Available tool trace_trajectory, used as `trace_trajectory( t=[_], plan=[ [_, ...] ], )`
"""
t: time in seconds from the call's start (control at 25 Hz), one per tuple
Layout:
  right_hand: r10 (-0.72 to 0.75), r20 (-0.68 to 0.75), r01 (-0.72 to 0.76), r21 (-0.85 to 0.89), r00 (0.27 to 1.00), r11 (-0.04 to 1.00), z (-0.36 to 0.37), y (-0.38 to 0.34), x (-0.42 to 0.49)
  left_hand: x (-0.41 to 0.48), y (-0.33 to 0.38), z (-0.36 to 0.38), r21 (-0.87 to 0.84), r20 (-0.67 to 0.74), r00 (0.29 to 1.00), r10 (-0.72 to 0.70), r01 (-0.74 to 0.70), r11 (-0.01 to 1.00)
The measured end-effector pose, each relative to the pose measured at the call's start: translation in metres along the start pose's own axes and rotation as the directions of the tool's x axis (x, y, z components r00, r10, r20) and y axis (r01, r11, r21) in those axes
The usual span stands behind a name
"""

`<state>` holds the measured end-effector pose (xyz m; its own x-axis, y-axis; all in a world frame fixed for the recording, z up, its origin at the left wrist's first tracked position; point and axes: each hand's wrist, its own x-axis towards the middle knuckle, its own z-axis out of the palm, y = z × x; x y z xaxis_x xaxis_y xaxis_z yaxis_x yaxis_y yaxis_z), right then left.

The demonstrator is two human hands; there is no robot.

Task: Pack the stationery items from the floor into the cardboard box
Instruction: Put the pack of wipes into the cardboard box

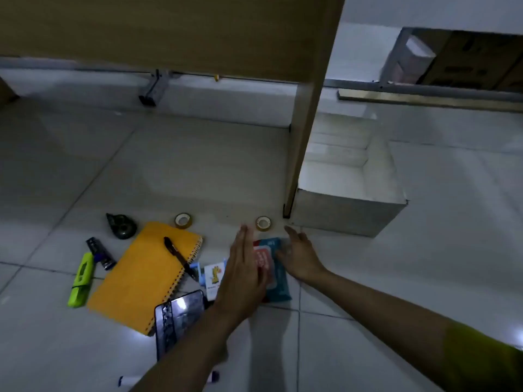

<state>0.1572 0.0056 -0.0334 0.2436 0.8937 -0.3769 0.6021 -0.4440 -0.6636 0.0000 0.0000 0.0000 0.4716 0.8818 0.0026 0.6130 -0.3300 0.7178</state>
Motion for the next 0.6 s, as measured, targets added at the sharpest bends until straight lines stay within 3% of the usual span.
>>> trace_trajectory(
  t=[0.12,0.24,0.36,0.48,0.6],
  plan=[
    [0.016,-0.071,-0.010,0.085,0.997,0.996,0.000,0.003,0.009,0.006,-0.016,-0.002,0.131,-0.056,0.998,-0.013,0.020,0.991],
    [0.064,-0.075,-0.053,0.135,0.995,0.989,-0.006,-0.007,0.008,0.008,-0.030,-0.010,0.090,-0.095,0.990,-0.102,0.111,0.990],
    [0.257,0.014,-0.250,0.302,0.966,0.920,-0.010,-0.011,0.001,0.011,-0.043,-0.011,-0.011,-0.061,0.963,-0.261,0.261,0.965],
    [0.443,0.195,-0.482,0.432,0.875,0.762,-0.004,-0.012,-0.017,0.012,-0.049,-0.008,0.095,0.050,0.937,-0.346,0.340,0.935],
    [0.440,0.256,-0.508,0.420,0.861,0.752,0.003,-0.010,-0.030,0.016,-0.047,-0.007,0.291,0.137,0.909,-0.394,0.344,0.893]
  ],
)
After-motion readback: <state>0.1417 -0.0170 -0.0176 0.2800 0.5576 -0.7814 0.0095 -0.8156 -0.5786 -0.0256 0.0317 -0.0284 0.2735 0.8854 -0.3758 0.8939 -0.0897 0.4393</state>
